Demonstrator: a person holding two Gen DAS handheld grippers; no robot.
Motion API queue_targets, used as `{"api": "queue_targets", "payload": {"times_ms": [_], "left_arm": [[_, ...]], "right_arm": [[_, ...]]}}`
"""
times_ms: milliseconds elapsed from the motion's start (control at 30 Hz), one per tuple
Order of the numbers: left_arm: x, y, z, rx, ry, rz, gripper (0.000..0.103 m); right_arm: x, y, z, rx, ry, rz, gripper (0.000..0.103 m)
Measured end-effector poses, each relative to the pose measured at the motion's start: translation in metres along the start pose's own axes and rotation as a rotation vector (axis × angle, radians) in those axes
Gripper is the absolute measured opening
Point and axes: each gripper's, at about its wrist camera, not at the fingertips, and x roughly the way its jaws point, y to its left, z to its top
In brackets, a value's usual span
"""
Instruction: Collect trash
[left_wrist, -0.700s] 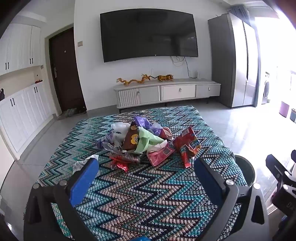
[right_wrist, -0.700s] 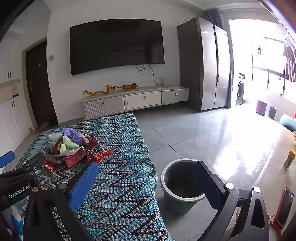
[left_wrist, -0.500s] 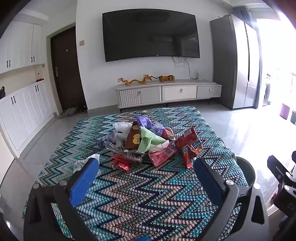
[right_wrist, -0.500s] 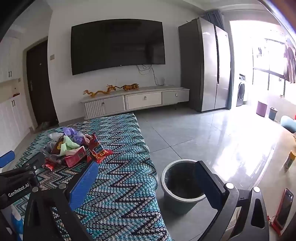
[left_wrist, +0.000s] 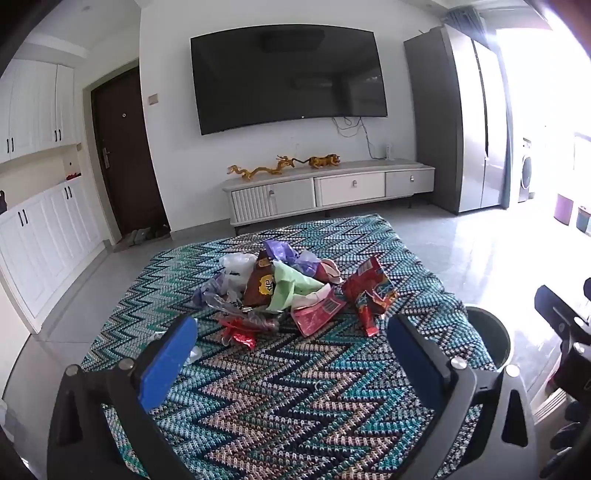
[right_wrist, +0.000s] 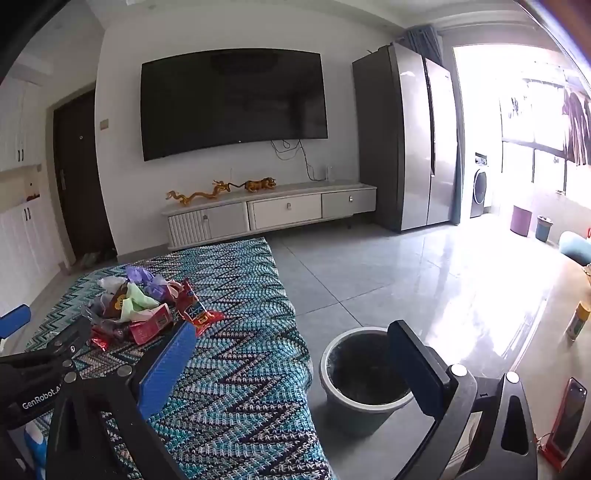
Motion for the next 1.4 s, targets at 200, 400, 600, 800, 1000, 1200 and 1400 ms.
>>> {"api": "queue_targets", "payload": {"times_ms": [200, 400, 600, 800, 1000, 1200, 1400], "left_arm": [[-0.0028, 0.0024, 0.0023, 0.001, -0.002, -0.005, 0.103], [-0.0039, 0.0059, 0.0027, -0.010, -0.010, -0.008, 0.103], [-0.0059, 0.0058, 0.0026, -0.012, -0.018, 0.004, 0.103], [-0.0064, 0.0081, 0.0032, -0.020, -0.018, 0.007, 0.103], [-0.0073, 0.0093, 0.0038, -0.023, -0.023, 0.008, 0.103], [-0.0086, 0.0084, 0.0033, -0.019, -0.023, 0.006, 0.103], [-0.0102, 0.0066, 0.0033, -0.012, -0.024, 0.005, 0.103]], "right_arm": [[-0.0029, 0.0001, 0.0024, -0.007, -0.008, 0.006, 0.103], [-0.0023, 0.0010, 0.0027, -0.014, -0.006, 0.012, 0.103], [-0.0024, 0.0037, 0.0012, -0.026, 0.005, 0.003, 0.103], [-0.0059, 0.0046, 0.0025, -0.030, -0.010, -0.002, 0.103], [-0.0072, 0.0029, 0.0032, -0.028, -0.014, -0.006, 0.103], [-0.0071, 0.0036, 0.0023, -0.024, -0.009, -0.003, 0.103], [-0.0070, 0.0059, 0.0011, -0.025, -0.004, 0.010, 0.103]]}}
